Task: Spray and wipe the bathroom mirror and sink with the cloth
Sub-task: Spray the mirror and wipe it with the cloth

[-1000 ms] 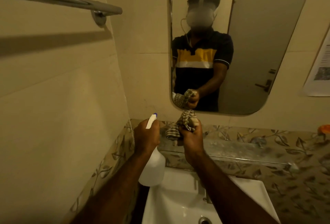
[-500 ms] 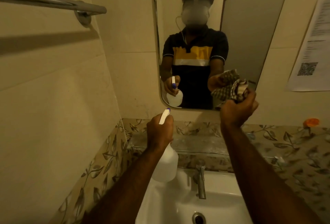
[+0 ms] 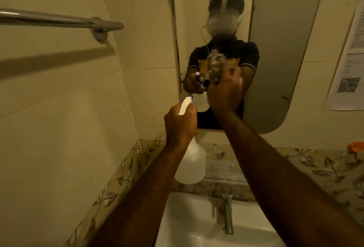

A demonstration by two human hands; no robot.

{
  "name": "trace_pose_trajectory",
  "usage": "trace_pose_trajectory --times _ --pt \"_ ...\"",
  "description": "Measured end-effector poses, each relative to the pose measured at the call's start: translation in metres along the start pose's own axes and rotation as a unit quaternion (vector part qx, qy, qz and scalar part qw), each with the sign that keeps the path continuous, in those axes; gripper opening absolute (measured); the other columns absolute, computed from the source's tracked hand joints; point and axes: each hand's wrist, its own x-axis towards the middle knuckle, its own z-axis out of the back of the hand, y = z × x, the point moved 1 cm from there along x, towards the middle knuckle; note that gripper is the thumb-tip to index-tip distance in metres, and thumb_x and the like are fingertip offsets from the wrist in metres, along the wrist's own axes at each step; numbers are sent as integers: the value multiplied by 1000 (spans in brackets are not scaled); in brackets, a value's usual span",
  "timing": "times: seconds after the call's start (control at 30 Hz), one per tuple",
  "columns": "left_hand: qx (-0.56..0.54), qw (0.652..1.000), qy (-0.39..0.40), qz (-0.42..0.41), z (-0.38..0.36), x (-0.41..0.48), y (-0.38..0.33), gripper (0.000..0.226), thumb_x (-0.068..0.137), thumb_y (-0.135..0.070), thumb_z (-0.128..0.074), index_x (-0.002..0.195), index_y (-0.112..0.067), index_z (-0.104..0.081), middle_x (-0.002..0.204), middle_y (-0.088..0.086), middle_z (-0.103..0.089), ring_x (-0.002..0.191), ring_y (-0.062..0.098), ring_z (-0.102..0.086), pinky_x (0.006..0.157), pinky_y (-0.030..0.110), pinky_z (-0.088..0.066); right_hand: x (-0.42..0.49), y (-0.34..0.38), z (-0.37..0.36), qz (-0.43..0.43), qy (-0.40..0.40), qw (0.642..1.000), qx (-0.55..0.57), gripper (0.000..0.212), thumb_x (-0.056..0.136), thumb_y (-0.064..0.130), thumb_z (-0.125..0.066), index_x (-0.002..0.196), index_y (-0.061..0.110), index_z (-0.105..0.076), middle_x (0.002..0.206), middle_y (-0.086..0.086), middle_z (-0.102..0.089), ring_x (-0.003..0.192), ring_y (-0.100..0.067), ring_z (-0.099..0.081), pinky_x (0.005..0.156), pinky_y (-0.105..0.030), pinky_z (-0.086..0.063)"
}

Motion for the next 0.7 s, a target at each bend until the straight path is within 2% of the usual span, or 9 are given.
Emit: trace_pose_trajectory --times 0.07,0.13,0.2,0.27,0.37,0.5,0.6,0.7 --pt "4 1000 -16 4 10 5 1 23 86 -34 -53 73 -20 -66 62 0 -65 38 11 -58 35 18 -42 -13 14 -16 124 87 985 -77 55 92 32 -48 147 32 -44 148 -14 -42 132 -39 -43 88 -49 -54" --pt "12 999 -35 8 18 9 4 26 88 -33 -53 86 -13 -68 66 0 -66 36 10 -57 33 16 -40 -29 15 -31 217 147 954 -145 54 90 39 -37 142 35 -49 147 -12 -44 130 -38 -45 79 -44 -56" --pt "28 999 -44 7 24 12 8 25 92 -34 -54 94 -14 -68 70 0 -66 42 11 -59 33 14 -40 -47 6 -43 265 182 926 -197 42 95 37 -51 136 34 -56 145 -9 -48 130 -37 -48 77 -41 -58" --pt "43 998 -51 7 28 12 12 25 94 -33 -54 97 -13 -68 71 -1 -66 46 13 -60 33 13 -40 -62 -7 -48 289 218 905 -222 40 93 36 -65 133 33 -60 142 -6 -51 129 -35 -51 76 -41 -59" --pt "52 997 -60 16 31 12 15 25 95 -32 -54 101 -11 -68 71 -2 -64 49 15 -60 33 11 -39 -73 -22 -44 303 258 885 -243 38 94 37 -65 131 31 -64 140 -4 -54 127 -31 -51 80 -42 -58" --pt "51 997 -51 29 28 14 15 25 94 -31 -55 99 -10 -68 70 1 -64 48 15 -59 34 13 -41 -57 -33 -17 315 249 881 -249 45 87 39 -73 130 28 -65 145 -7 -50 132 -35 -47 89 -49 -57" --pt "35 999 -35 23 25 18 5 24 91 -28 -54 88 -9 -68 64 4 -63 38 11 -57 35 17 -43 -16 -31 11 311 193 890 -272 50 93 45 -63 141 36 -53 155 -8 -39 142 -39 -35 100 -57 -49" --pt "25 999 -28 -2 21 26 -16 24 87 -28 -53 83 -9 -66 61 3 -61 38 13 -56 36 19 -42 41 -5 41 310 85 911 -257 49 96 44 -53 144 34 -49 153 -13 -39 136 -41 -40 90 -49 -55"
